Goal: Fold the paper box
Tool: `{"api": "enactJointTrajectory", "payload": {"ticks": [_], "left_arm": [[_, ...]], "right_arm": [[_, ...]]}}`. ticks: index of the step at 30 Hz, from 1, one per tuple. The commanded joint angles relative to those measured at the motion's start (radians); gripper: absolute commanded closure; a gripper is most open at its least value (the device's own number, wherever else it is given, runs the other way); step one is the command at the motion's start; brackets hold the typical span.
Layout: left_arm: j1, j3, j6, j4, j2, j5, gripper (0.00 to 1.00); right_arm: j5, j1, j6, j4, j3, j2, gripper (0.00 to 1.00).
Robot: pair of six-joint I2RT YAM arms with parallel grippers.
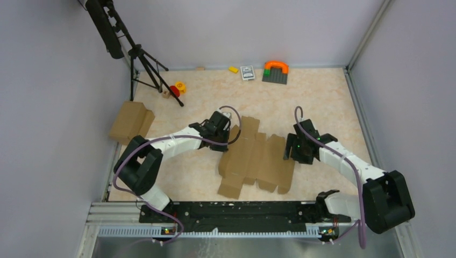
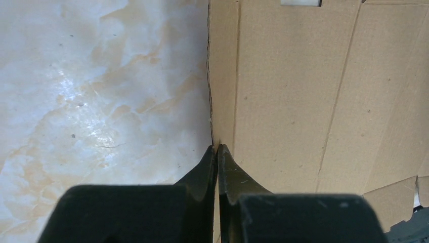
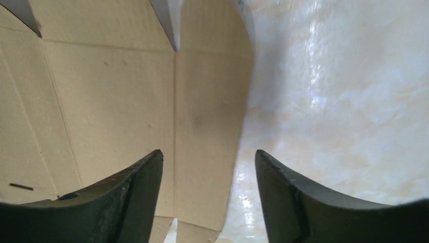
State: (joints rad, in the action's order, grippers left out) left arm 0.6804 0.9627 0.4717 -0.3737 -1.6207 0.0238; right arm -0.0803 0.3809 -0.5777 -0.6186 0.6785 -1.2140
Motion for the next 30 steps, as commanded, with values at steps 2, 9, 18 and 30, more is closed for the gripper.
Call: {"api": "enactJointTrajectory", "payload": {"ticks": [2, 9, 18, 30], "left_arm": [[-0.016, -0.026, 0.001, -0.030, 0.035, -0.055, 1.00], [-0.015, -0.027, -0.005, -0.035, 0.041, -0.052, 1.00], [-0.016, -0.027, -0.008, -0.012, 0.030, 0.010, 1.00], [-0.002, -0.009, -0.015, 0.021, -0.020, 0.120, 1.00]], "right_arm": [[0.022, -0.012, -0.082, 0.078, -0.060, 0.095, 0.57], [-0.185, -0.019, -0.178, -0.039, -0.044, 0.087, 1.00], [-0.093, -0.015, -0.174, 0.029, -0.078, -0.066, 1.00], [0.031, 0.079, -0.190, 0.158, -0.044, -0.125, 1.00]]}}
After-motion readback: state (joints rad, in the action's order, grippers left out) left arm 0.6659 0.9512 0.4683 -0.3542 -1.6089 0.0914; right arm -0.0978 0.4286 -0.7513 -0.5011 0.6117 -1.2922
